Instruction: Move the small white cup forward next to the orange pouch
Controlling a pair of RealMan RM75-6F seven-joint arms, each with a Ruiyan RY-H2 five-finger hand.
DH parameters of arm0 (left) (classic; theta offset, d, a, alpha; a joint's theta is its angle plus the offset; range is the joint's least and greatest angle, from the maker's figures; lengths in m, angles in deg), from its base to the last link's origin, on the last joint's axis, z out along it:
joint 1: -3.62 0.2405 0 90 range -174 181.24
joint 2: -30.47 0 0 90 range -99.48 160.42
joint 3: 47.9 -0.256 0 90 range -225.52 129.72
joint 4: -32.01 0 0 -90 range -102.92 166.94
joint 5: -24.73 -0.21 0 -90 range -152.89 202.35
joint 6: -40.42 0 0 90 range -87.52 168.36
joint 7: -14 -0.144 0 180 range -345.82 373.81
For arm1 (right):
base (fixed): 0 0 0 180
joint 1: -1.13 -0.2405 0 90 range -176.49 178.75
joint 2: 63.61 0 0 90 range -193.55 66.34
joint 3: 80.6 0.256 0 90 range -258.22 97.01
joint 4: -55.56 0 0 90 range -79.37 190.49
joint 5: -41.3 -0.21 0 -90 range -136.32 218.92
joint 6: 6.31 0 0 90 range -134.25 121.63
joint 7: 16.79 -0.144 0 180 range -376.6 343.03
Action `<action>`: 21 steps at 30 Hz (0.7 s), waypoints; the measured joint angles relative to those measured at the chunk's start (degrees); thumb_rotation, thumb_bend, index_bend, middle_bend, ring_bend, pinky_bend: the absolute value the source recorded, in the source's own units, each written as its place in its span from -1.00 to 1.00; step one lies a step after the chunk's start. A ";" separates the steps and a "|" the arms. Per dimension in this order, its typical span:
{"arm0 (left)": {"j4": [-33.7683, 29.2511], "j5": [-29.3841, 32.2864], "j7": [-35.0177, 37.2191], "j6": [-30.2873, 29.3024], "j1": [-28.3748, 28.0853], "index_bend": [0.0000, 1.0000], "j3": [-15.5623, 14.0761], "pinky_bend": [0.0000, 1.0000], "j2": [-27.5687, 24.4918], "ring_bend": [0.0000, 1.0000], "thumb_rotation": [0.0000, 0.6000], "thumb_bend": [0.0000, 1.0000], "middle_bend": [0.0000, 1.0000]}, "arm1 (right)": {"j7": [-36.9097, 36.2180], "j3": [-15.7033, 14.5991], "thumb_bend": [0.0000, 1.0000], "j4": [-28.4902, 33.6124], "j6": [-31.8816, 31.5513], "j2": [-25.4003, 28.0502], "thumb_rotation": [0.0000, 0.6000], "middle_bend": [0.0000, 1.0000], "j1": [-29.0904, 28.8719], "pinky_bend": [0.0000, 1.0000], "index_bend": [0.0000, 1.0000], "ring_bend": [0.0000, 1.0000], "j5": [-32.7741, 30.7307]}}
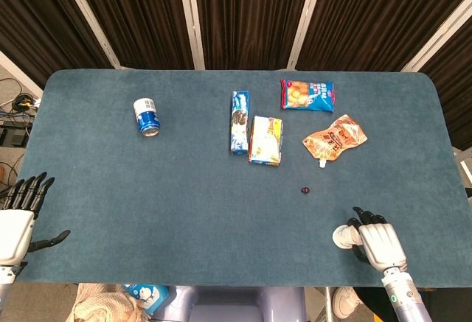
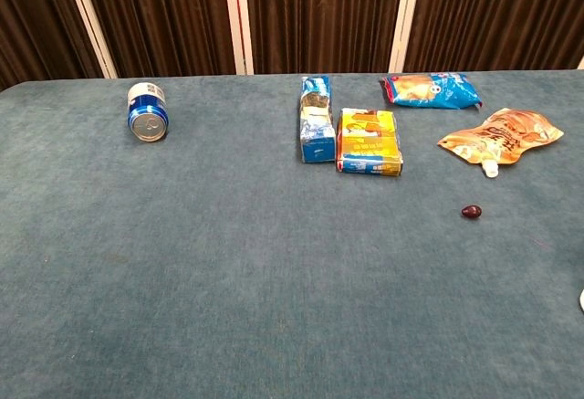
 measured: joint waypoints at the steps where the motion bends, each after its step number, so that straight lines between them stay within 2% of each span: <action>1: -0.02 0.00 -0.02 0.01 -0.01 -1.00 -0.01 -1.00 0.00 -1.00 1.00 -0.97 -1.00 | -0.17 0.04 -0.21 0.19 -0.12 0.03 1.00 -0.66 -0.04 -0.49 -0.22 -0.60 0.11; 11: -0.14 0.11 -0.09 0.33 -0.25 -1.00 0.04 -1.00 0.10 -1.00 1.00 -0.97 -1.00 | -0.89 2.10 -0.21 1.56 -2.01 -0.33 1.00 -0.64 -1.45 -0.49 -0.17 -0.58 2.04; 21: -0.25 0.31 0.17 0.79 -0.55 -1.00 0.11 -1.00 0.00 -1.00 1.00 -0.97 -1.00 | 2.74 8.00 -0.21 2.96 -1.49 -3.42 1.00 -0.64 -5.85 -0.49 -0.17 -0.58 -3.53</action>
